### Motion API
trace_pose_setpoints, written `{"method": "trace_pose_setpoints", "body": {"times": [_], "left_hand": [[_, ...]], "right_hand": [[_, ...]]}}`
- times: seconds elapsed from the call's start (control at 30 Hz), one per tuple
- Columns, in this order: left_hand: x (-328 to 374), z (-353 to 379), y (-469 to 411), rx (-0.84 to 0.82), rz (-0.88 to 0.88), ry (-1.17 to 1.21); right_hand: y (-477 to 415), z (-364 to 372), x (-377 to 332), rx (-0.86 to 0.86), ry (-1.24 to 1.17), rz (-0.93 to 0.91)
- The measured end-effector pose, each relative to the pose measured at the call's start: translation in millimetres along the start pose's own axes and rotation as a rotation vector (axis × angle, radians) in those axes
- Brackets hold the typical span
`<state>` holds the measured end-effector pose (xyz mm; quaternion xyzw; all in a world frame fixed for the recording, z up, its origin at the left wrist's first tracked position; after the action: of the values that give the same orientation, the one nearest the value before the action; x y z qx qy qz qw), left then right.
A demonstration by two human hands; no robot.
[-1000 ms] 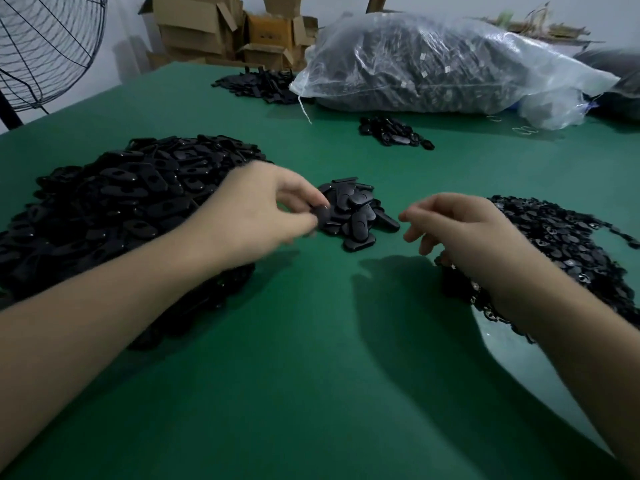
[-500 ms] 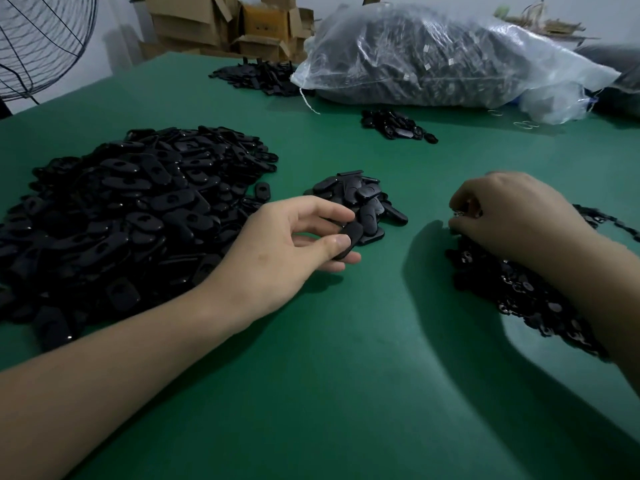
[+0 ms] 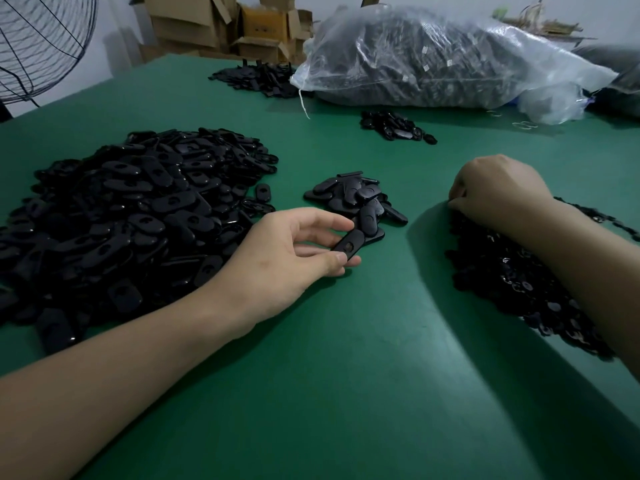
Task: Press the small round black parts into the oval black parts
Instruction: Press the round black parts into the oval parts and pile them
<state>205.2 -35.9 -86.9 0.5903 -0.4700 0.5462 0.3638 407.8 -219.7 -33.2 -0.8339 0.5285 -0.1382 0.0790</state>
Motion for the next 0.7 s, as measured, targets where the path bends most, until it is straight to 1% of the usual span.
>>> {"method": "trace_pose_setpoints", "body": {"times": [0.17,0.47,0.6,0.7], "left_hand": [[0.1,0.4,0.5,0.000,-0.001,0.000],[0.5,1.9,1.2,-0.004,0.006,-0.022],[1.3,2.6,1.9,-0.007,0.000,-0.030],[1.7,3.4,2.5,-0.013,-0.004,-0.036]], "right_hand": [[-0.7,0.0,-3.8,0.005,-0.069,-0.007],[4.5,-10.9,-6.5,0.159,-0.052,-0.001],[4.9,-9.4,-5.1,0.155,-0.051,-0.014],[2.2,-5.3,0.3,0.111,-0.017,0.010]]}}
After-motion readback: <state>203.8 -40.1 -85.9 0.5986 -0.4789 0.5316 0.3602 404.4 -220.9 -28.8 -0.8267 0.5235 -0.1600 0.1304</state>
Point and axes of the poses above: each hand's wrist, its own y-axis away from the middle knuckle, its own z-axis out of the palm, x = y × z, the point moved 10 cm from there along -y, towards the middle knuckle, and after that the axes turned 7 degrees about x, right-handed, at the moved point
